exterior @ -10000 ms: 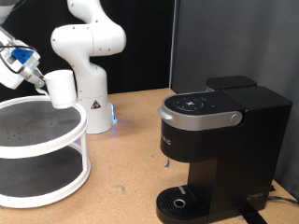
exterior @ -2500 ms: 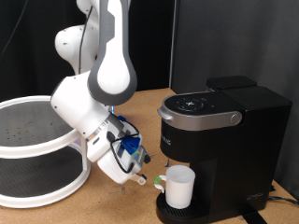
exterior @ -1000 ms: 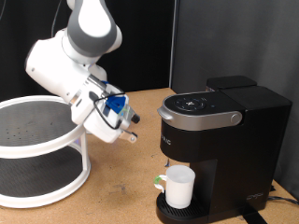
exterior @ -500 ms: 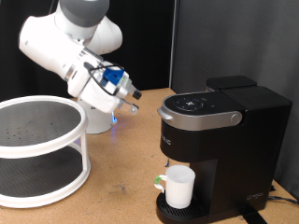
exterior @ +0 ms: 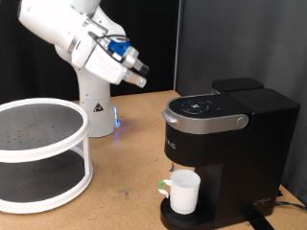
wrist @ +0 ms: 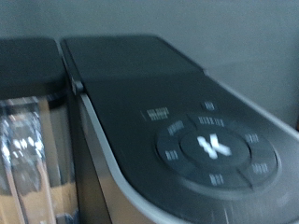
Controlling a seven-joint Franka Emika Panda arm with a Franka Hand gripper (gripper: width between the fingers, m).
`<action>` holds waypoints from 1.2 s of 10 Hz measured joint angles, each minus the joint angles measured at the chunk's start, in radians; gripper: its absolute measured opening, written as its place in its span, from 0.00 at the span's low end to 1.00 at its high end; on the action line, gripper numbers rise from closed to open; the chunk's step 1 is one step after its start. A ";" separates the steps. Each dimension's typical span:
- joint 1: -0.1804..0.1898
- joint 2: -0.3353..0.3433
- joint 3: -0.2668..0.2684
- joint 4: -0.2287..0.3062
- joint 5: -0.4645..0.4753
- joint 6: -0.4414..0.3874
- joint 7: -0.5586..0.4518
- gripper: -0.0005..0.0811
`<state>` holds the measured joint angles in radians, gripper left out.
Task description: Make a cup of coffee with the keurig machine
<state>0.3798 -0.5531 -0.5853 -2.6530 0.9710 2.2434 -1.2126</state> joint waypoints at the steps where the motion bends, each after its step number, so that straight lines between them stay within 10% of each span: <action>1: -0.007 -0.033 0.009 0.000 -0.009 -0.013 0.027 0.99; 6: -0.018 -0.072 0.044 0.008 -0.029 -0.024 0.094 0.99; 12: -0.004 0.094 0.162 0.220 -0.265 -0.151 0.346 0.99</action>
<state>0.3757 -0.4592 -0.4230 -2.4332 0.7057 2.0920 -0.8665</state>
